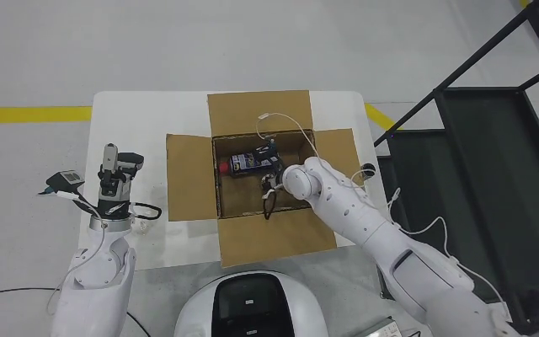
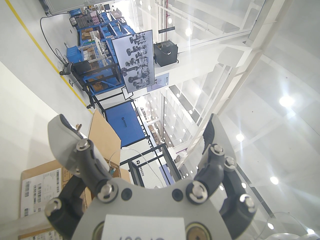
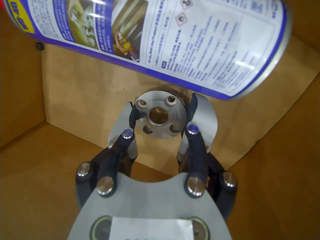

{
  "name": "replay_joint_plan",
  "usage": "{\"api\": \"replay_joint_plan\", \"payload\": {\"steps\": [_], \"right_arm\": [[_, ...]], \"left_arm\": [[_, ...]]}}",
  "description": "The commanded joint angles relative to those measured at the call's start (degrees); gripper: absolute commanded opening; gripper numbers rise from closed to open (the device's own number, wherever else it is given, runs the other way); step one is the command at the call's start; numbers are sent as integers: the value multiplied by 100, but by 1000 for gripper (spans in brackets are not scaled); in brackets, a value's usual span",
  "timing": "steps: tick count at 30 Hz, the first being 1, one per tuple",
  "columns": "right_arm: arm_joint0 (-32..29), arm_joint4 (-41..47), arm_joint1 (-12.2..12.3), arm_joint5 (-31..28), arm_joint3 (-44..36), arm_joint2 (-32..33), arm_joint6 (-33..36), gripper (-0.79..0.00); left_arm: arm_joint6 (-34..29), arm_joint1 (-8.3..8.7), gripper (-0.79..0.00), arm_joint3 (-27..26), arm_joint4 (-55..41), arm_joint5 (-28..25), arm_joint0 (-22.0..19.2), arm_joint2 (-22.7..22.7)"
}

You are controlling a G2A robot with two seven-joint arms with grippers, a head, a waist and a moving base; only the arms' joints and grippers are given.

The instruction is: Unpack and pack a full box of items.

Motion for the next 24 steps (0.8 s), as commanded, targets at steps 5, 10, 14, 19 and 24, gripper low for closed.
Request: {"api": "replay_joint_plan", "payload": {"steps": [5, 10, 14, 19, 24], "right_arm": [[-208, -196, 131, -13, -608, 314, 115, -785], [-506, -380, 307, -97, -1270, 717, 420, -785], [-755, -319, 424, -318, -1645, 1056, 578, -785], [-897, -170, 493, -636, -1730, 1292, 696, -785], [-748, -346, 449, -611, -1374, 1117, 848, -785]], "left_arm": [[1, 0, 0, 0, 0, 0, 0, 0], [1, 0, 0, 0, 0, 0, 0, 0], [1, 0, 0, 0, 0, 0, 0, 0], [1, 0, 0, 0, 0, 0, 0, 0], [1, 0, 0, 0, 0, 0, 0, 0]]}}
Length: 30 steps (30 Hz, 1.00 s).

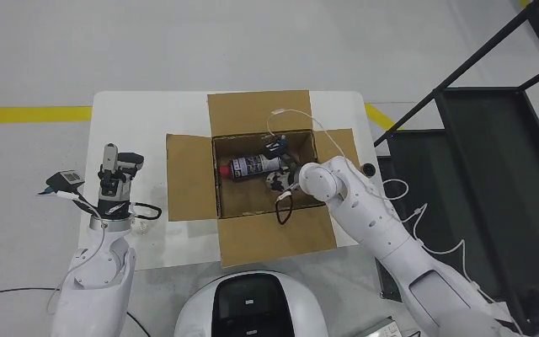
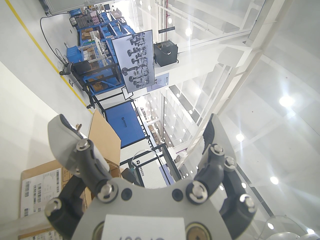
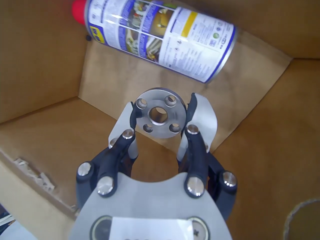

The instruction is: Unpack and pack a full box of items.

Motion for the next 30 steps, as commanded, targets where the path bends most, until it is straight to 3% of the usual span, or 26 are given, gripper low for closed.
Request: {"api": "replay_joint_plan", "payload": {"steps": [1, 15, 16, 17, 18, 19, 20, 25, 27, 30], "right_arm": [[120, -33, -44, 15, 235, -118, -4, -785], [702, 153, -420, -32, 1406, -840, -145, -785], [719, 160, -435, -18, 1439, -855, -159, -754], [733, 167, -450, -9, 1470, -871, -175, -603], [746, 172, -464, -8, 1500, -885, -190, -542], [759, 169, -476, 4, 1535, -899, -201, -413], [772, 151, -490, 16, 1562, -922, -200, -348], [791, 143, -548, 50, 1692, -989, -251, -342], [789, 144, -563, 58, 1717, -995, -270, -243], [774, 118, -575, 61, 1716, -993, -290, -271]], "left_arm": [[1, 0, 0, 0, 0, 0, 0, 0], [1, 0, 0, 0, 0, 0, 0, 0], [1, 0, 0, 0, 0, 0, 0, 0], [1, 0, 0, 0, 0, 0, 0, 0], [1, 0, 0, 0, 0, 0, 0, 0], [1, 0, 0, 0, 0, 0, 0, 0], [1, 0, 0, 0, 0, 0, 0, 0], [1, 0, 0, 0, 0, 0, 0, 0], [1, 0, 0, 0, 0, 0, 0, 0], [1, 0, 0, 0, 0, 0, 0, 0]]}}
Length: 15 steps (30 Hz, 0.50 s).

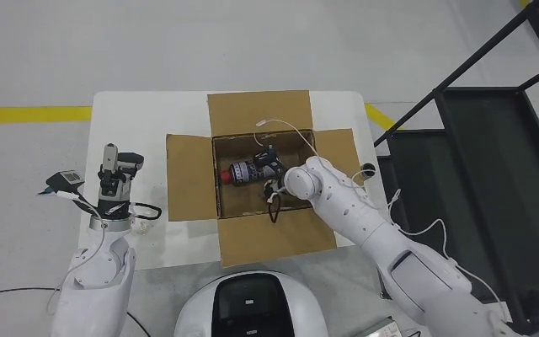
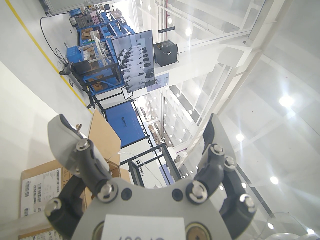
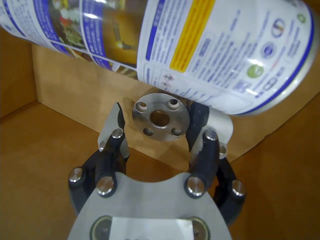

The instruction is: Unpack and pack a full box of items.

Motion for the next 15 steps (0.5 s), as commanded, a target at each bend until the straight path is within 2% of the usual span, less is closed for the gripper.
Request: {"api": "replay_joint_plan", "payload": {"steps": [1, 2, 5, 6, 7, 15], "right_arm": [[-10, -33, -2, 13, -22, 14, -21, -305], [-20, -58, 0, 13, -37, 21, -33, -406], [-41, -150, 8, 5, -80, 34, -3, -548], [-50, -170, 9, 0, -93, 37, 12, -643], [-59, -188, 10, 5, -98, 43, 20, -785], [-72, -360, 13, 64, -177, 99, 63, -785]], "left_arm": [[1, 0, 0, 0, 0, 0, 0, 0], [1, 0, 0, 0, 0, 0, 0, 0], [1, 0, 0, 0, 0, 0, 0, 0], [1, 0, 0, 0, 0, 0, 0, 0], [1, 0, 0, 0, 0, 0, 0, 0], [1, 0, 0, 0, 0, 0, 0, 0]]}}
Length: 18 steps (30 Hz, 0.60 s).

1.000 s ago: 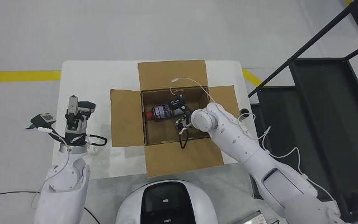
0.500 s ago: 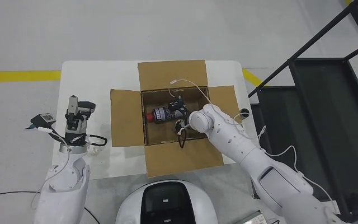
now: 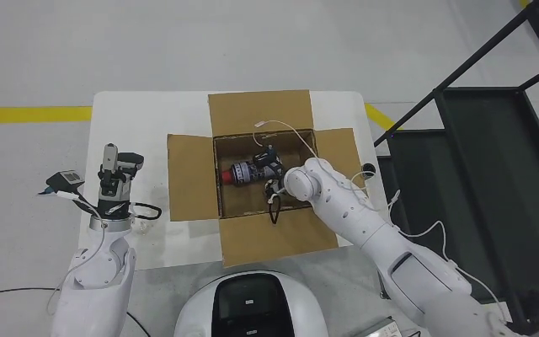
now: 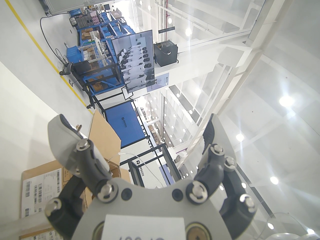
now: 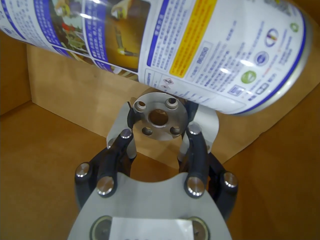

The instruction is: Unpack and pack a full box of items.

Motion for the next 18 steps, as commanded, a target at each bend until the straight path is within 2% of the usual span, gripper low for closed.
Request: {"api": "replay_joint_plan", "payload": {"steps": [1, 7, 18], "right_arm": [[0, -20, 8, -11, -51, 45, -6, -785], [-196, -94, 135, -102, -608, 369, 99, -785], [-971, -63, 509, -428, -2309, 1408, 665, -785]], "left_arm": [[1, 0, 0, 0, 0, 0, 0, 0], [1, 0, 0, 0, 0, 0, 0, 0], [1, 0, 0, 0, 0, 0, 0, 0]]}}
